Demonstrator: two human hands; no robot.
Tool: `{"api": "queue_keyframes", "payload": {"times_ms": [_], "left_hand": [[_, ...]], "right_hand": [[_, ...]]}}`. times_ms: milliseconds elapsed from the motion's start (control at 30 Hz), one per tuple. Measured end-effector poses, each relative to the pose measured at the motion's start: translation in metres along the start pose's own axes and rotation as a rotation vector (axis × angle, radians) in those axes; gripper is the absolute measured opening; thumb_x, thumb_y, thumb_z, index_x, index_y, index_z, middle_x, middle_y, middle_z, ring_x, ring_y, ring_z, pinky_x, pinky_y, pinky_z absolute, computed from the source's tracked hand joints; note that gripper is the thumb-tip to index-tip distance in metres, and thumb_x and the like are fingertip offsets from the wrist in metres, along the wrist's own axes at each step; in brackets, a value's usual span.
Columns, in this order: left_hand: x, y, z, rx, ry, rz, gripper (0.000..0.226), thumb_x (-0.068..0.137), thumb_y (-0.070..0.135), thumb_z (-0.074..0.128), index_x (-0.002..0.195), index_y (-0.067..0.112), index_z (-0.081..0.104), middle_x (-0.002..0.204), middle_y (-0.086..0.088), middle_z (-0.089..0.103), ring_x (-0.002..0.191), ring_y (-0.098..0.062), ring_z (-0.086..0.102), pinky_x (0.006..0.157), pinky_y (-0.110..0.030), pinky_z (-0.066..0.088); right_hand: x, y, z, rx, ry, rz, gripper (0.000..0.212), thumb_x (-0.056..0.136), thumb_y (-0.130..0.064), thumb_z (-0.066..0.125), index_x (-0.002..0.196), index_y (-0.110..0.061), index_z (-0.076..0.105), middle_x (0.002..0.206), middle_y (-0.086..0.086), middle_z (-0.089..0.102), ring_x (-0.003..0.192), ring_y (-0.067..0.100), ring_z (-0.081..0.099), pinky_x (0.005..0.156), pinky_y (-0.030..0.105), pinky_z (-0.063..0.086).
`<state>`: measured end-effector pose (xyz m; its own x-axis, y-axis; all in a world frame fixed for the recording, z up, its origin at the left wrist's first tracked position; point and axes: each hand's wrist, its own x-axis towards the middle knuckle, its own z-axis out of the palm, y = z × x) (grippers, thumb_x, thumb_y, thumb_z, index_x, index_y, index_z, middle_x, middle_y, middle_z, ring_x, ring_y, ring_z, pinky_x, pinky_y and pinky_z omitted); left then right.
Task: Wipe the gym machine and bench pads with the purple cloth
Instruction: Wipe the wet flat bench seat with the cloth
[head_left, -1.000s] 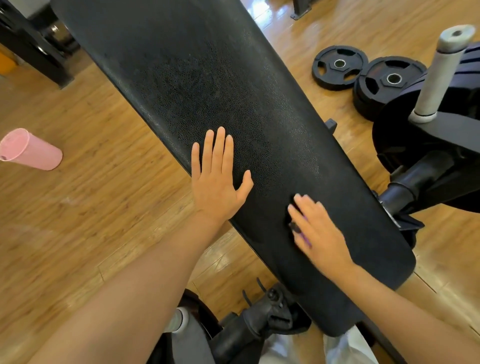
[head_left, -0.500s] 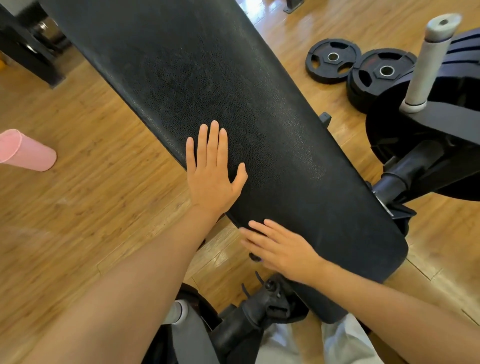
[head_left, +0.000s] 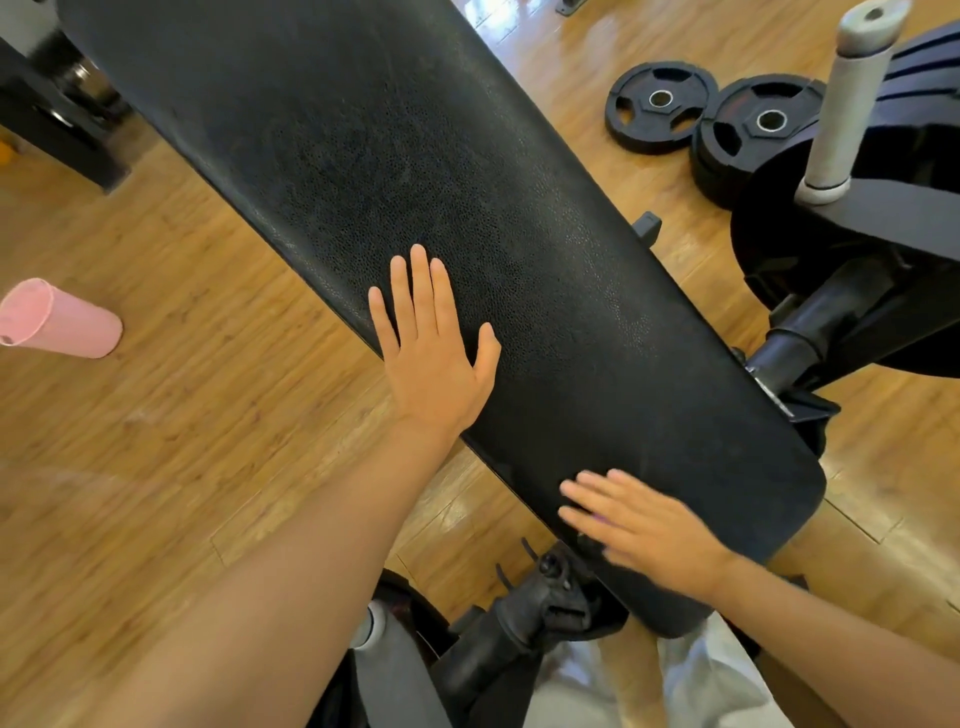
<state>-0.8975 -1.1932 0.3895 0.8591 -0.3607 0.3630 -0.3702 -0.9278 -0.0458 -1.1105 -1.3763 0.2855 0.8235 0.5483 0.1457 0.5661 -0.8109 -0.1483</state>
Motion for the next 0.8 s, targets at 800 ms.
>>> {"api": "queue_keyframes", "payload": {"times_ms": [800], "left_hand": [[-0.043,0.041,0.006,-0.050,-0.064,0.128,0.069,0.099,0.038,0.047,0.155,0.002,0.029,0.163,-0.021,0.019,0.152,-0.036,0.016,0.123,-0.051,0.015]], "right_hand": [[-0.014,0.029,0.000,0.003,0.056,0.145,0.092,0.074,-0.026,0.083,0.148,-0.011,0.032,0.157,0.010,0.026,0.141,0.029,0.030,0.113,0.045,0.025]]}}
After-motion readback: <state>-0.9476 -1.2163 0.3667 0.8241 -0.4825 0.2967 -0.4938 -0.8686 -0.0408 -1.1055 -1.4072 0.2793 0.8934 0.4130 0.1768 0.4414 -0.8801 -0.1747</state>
